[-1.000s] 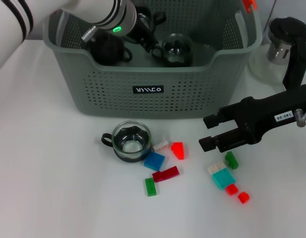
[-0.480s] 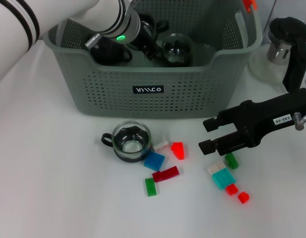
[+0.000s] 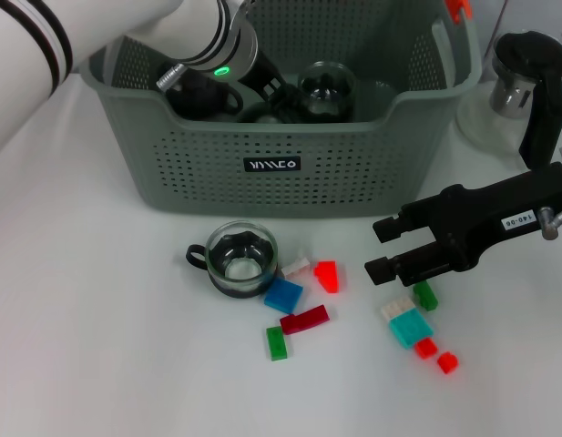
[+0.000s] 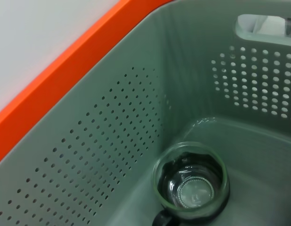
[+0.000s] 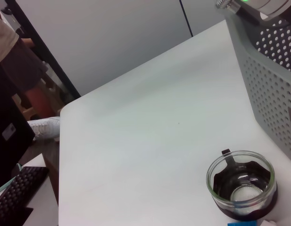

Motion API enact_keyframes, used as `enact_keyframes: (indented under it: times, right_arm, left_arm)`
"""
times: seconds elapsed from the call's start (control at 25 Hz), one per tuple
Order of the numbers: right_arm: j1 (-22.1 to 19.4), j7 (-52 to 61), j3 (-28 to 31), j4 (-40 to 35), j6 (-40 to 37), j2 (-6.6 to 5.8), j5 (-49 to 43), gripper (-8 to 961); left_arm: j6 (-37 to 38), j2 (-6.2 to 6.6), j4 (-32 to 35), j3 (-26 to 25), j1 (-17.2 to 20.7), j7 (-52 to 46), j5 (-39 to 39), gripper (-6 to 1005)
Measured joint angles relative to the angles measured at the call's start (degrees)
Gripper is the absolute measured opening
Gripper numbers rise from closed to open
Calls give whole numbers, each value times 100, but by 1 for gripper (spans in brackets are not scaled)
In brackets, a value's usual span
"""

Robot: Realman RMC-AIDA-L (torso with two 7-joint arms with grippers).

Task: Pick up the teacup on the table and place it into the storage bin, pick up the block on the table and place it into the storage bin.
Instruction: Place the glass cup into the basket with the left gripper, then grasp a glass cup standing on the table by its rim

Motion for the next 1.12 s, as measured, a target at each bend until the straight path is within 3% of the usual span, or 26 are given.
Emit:
enact_keyframes:
  times: [0.28, 0.56, 0.8, 1.12]
  right_arm:
    - [0, -3, 0, 6, 0, 0, 0, 795]
    - [0, -14, 1, 8, -1, -12, 1, 795]
    - [-6, -51, 10, 10, 0, -48, 1, 795]
    - [-49, -51, 35, 17, -1, -78, 1, 796]
  left_arm:
    - [146, 0, 262, -20, 117, -2, 0, 555]
    - [726, -1, 1462, -70, 502, -93, -3, 664]
    - [1713, -32, 2966, -67, 955, -142, -123, 723]
    - [3526, -46, 5510, -11, 1993, -67, -1470, 717]
